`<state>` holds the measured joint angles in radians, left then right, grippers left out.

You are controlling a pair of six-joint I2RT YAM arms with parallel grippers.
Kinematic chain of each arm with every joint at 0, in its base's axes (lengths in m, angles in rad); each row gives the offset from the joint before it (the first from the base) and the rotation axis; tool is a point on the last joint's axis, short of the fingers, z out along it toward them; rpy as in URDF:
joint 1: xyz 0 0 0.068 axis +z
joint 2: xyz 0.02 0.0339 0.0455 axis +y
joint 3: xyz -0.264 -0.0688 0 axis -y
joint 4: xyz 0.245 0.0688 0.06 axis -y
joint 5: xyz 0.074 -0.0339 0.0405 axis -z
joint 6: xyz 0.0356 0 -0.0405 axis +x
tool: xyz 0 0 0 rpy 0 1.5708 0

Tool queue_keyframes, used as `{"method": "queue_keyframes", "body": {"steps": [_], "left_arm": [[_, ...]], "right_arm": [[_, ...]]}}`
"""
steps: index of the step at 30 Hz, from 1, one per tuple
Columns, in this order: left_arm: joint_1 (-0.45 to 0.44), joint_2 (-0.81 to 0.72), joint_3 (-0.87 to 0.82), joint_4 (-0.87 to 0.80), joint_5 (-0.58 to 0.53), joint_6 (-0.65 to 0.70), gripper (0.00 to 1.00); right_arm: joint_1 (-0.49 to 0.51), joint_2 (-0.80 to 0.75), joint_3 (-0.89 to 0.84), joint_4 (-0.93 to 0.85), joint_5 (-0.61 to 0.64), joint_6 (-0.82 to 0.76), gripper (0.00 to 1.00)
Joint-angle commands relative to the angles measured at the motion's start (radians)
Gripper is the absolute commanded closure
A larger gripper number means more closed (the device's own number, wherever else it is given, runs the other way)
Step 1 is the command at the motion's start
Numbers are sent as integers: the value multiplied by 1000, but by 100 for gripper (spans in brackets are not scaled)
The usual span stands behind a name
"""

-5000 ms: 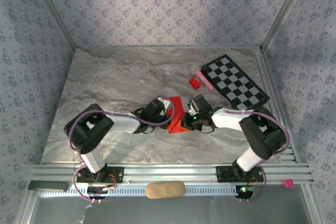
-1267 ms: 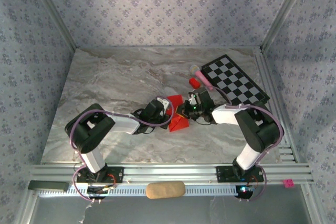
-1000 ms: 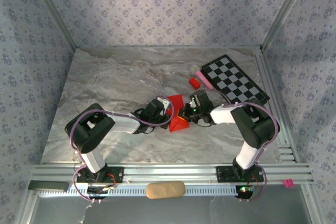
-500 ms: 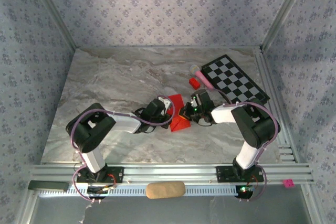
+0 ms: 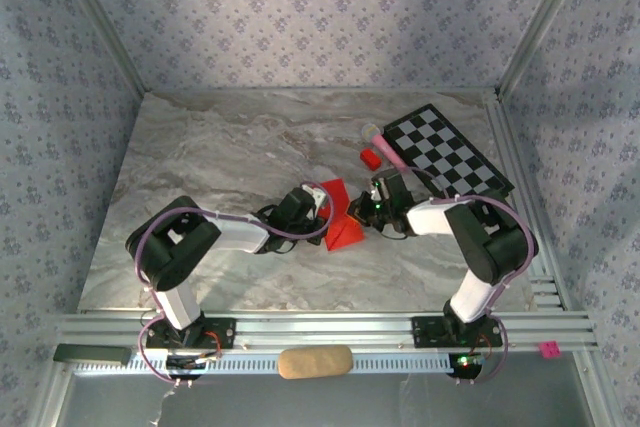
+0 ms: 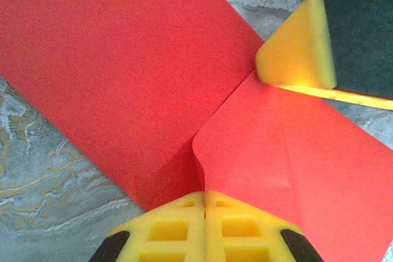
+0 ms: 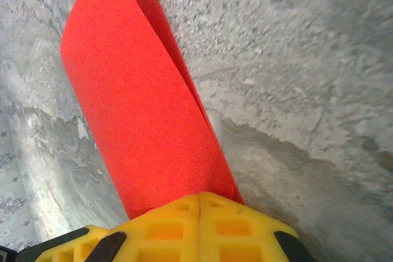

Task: Fold a paper plane with a square sheet of paper (pick it up from the middle)
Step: Fold the triangle a second time at the center of the table.

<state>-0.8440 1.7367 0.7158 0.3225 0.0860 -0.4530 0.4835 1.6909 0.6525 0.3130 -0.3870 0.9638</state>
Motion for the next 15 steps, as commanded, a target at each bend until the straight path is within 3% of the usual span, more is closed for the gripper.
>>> {"method": "queue_keyframes", "body": {"steps": [1, 5, 10, 15], "left_arm": [[5, 17, -6, -96, -2, 19, 100], [6, 15, -5, -95, -2, 20, 100], [6, 15, -4, -95, -5, 20, 100], [6, 20, -1, -98, -5, 23, 100]], "right_arm": [[-4, -39, 26, -45, 5, -54, 97], [2, 1, 62, -81, -40, -79, 97], [-5, 51, 41, -134, 51, -41, 98], [-13, 63, 51, -161, 40, -10, 98]]}}
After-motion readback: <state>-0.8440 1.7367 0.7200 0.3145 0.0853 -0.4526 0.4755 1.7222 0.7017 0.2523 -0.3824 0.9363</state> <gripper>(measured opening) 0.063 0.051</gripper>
